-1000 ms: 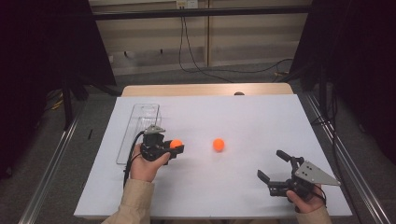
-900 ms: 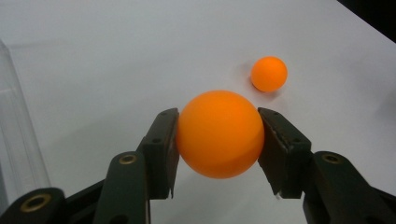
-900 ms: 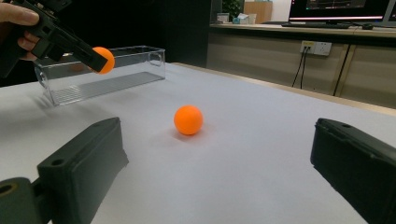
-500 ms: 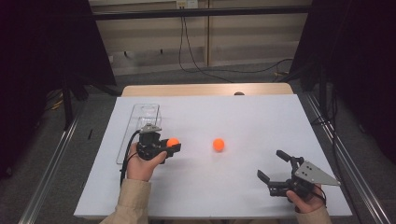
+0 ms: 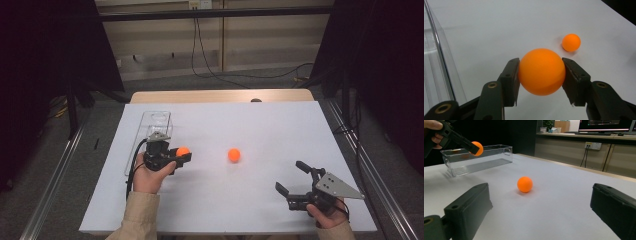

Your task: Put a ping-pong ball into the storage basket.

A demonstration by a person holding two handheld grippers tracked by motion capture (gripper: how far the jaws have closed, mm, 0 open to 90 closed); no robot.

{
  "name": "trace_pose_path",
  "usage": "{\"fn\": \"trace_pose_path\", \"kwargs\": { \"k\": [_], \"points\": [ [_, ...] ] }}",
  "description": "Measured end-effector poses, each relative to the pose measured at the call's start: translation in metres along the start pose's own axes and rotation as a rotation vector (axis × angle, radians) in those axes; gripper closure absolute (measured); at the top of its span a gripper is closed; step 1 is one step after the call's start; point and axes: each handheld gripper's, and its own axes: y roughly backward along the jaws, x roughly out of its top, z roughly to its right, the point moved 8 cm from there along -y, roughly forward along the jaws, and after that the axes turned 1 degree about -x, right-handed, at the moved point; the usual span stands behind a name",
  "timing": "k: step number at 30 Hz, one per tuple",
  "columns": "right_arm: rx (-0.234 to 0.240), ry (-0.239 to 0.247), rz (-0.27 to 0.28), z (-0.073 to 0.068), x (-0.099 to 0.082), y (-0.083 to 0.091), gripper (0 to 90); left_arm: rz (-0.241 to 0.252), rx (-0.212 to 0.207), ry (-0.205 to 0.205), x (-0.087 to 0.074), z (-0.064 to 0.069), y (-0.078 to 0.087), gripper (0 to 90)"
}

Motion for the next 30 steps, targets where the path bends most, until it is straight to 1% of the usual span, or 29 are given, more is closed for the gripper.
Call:
{"fn": "trace_pose_path", "kwargs": {
  "k": [3,4,5,6,13,16,17,19,21,23,29,30],
  "points": [
    [0.0,0.0,0.0,0.0,0.0,-0.0001,2.4,-0.003,0.0,-0.007,0.0005,-0.0003,0.0015,50.9],
    [0.001,0.001,0.0,0.0,-0.0001,-0.0001,2.4,0.002,0.001,-0.001,0.0009,-0.0002,0.0016,50.9],
    [0.001,0.0,-0.001,-0.0001,-0.0001,-0.0001,2.4,-0.001,0.002,-0.005,0.0008,-0.001,0.0022,51.0],
    [0.001,0.001,-0.001,-0.0001,-0.0001,-0.0001,2.4,-0.001,0.001,-0.001,0.0007,-0.0009,0.0023,50.9],
    [0.001,0.001,0.0,0.0,-0.0001,-0.0001,2.4,0.001,0.006,-0.006,0.002,-0.0041,0.0066,50.9],
    [0.001,0.0,-0.001,-0.0001,-0.0003,-0.0002,2.3,0.012,0.007,0.006,0.0033,-0.005,0.0088,50.9],
    [0.0,-0.001,-0.001,-0.0002,-0.0002,-0.0002,2.4,0.01,0.01,-0.001,0.0036,-0.006,0.0098,50.9],
    [0.001,-0.001,-0.001,-0.0003,-0.0002,-0.0002,2.4,0.01,0.011,-0.002,0.0035,-0.0062,0.0101,51.0],
    [0.0,-0.001,-0.001,-0.0003,-0.0002,-0.0003,2.3,0.009,0.007,0.004,0.0032,-0.0048,0.0091,51.0],
    [0.001,-0.001,-0.001,-0.0004,-0.0002,-0.0002,2.4,0.0,0.009,-0.004,0.0027,-0.0051,0.0088,51.0],
    [0.001,0.0,-0.001,-0.0001,-0.0002,-0.0001,2.4,0.002,0.016,-0.007,0.0029,-0.0052,0.0087,51.0],
    [0.001,-0.002,0.0,-0.0003,-0.0001,-0.0001,2.4,0.001,0.02,-0.013,0.003,-0.0057,0.0088,51.0]
  ]
}}
